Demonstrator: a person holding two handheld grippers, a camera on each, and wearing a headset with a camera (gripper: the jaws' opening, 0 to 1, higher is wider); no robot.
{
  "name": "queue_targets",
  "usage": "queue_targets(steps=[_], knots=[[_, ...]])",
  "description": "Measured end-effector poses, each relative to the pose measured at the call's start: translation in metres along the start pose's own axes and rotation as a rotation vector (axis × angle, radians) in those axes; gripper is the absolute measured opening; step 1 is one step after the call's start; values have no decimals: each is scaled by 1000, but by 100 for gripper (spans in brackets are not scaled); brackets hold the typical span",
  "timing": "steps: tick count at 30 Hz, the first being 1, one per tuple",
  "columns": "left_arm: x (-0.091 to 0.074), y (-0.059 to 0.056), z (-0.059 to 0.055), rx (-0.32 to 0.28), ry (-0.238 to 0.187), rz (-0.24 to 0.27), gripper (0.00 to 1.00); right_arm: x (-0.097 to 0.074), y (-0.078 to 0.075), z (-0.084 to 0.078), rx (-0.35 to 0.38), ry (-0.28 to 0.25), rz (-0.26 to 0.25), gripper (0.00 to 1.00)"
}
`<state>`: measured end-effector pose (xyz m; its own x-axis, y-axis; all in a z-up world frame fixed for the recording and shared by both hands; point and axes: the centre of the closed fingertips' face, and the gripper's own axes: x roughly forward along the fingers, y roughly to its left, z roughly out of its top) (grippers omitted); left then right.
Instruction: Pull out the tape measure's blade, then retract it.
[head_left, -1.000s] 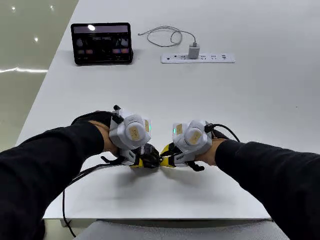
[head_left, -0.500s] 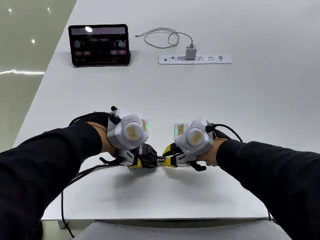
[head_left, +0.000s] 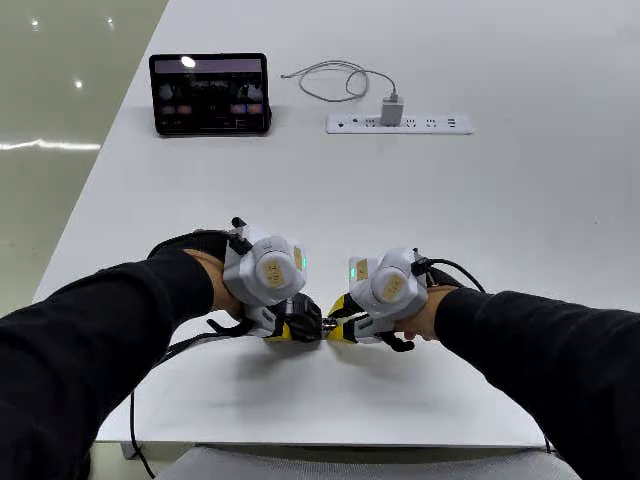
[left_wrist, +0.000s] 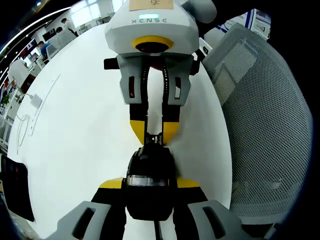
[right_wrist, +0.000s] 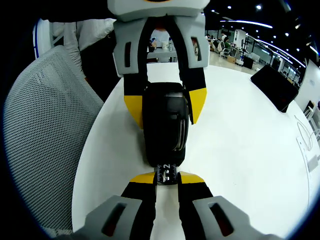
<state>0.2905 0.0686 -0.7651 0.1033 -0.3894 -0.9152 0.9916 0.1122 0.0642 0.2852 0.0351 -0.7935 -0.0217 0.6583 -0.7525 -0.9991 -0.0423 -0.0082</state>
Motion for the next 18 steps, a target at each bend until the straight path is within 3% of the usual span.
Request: queue_targets(steps=[3, 18], knots=[[0, 0, 0, 0, -5, 1, 32, -1, 0, -1, 36, -8, 0, 10], [-1, 0, 0, -1, -5, 3, 32, -6, 0, -8, 26, 18, 3, 9]])
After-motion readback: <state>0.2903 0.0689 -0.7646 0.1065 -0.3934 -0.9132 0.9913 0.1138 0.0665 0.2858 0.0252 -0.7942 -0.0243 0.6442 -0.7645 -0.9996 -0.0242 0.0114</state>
